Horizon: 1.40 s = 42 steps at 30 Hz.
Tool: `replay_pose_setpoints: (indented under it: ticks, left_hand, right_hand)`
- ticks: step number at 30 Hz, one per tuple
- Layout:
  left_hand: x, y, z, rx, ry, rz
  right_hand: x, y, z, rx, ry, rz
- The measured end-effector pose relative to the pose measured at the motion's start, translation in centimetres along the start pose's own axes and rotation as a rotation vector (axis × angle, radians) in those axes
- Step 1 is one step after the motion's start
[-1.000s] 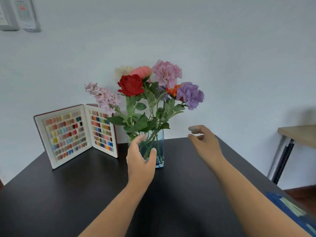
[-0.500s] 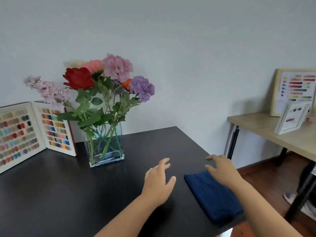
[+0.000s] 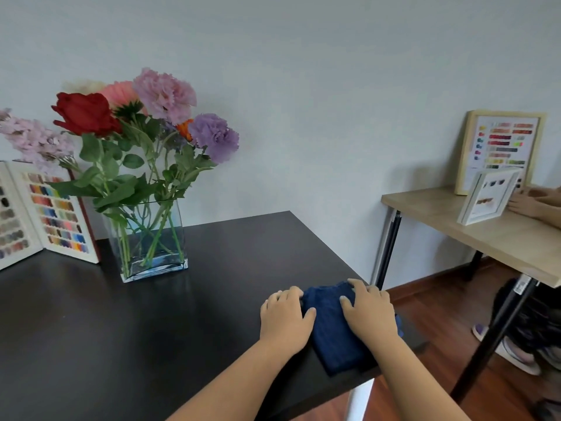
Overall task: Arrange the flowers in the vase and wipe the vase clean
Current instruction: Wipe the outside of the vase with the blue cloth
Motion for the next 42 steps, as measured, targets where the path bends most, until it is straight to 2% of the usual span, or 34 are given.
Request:
replay_pose_setpoints:
  ticks: [3,7,14,16,18,20,22,25,28,30,32,36,39,42]
  left_hand:
    - [-0.7,0.2,0.4,-0.034,-0.249,-0.021]
    - [-1.8,0.1,0.2,-0.111,-0.512,-0.058]
    - [-1.3,0.0,-3.3,-0.245,-0.705,-0.028]
    - [-1.4,-0.1,-5.7,-0.282,-0.725,0.003]
    - [-1.4,0.0,-8.5,-0.309,-0.710,0.028]
    - [-1.1,0.1,-11.2,-0.329,-0.658,0.053]
    - [-0.3,-0.1,-14.0,-0.338,-0.546,0.064]
    - [0.7,-0.8,-17.3,-0.349,-0.328,0.052]
    - [3.3,-2.4,-20.7,-0.405,-0.028,-0.004]
    - [6.2,-3.2,-22.9,-0.456,-0.001,-0.024]
    - [10.6,-3.8,-24.5,-0.483,-0.072,-0.090]
    - [21.5,-4.8,-25.0,-0.476,-0.380,-0.225]
    - [27.9,-5.4,-25.5,-0.588,-0.498,-0.314]
    - [31.0,-4.2,-26.0,-0.683,-0.666,-0.340]
  right_hand:
    - [0.2,0.1,-0.2,-0.006,0.049,-0.023]
    - [-0.2,0.4,-0.5,0.058,0.344,0.036]
    - [1.1,-0.6,-2.9,0.013,0.786,-0.002]
    - [3.2,-1.2,-3.3,0.100,0.901,-0.105]
    - [6.8,-2.5,-2.7,0.282,0.975,-0.259]
    - [10.3,-4.1,-2.0,0.384,0.959,-0.380]
    - [13.5,-5.0,-1.2,0.372,0.996,-0.403]
    - [17.1,-5.3,0.6,0.380,1.144,-0.338]
    - [21.2,-5.9,2.6,0.418,1.116,-0.346]
    - [23.5,-6.1,3.6,0.419,1.054,-0.383]
    - [25.3,-5.7,4.2,0.385,0.972,-0.426]
    - [28.1,-4.2,4.4,0.228,0.883,-0.525]
    - [30.3,-2.9,4.4,0.034,0.827,-0.566]
    - [33.4,-2.6,3.6,-0.190,0.781,-0.659]
Point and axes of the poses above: each hand's wrist, its own y-axis towards the middle knuckle, its own z-axis out of the palm, x = y × z, the point moved 9 cm from there along y, towards the middle knuckle, and after that the axes turned 8 degrees about z, right-handed, at the moved point
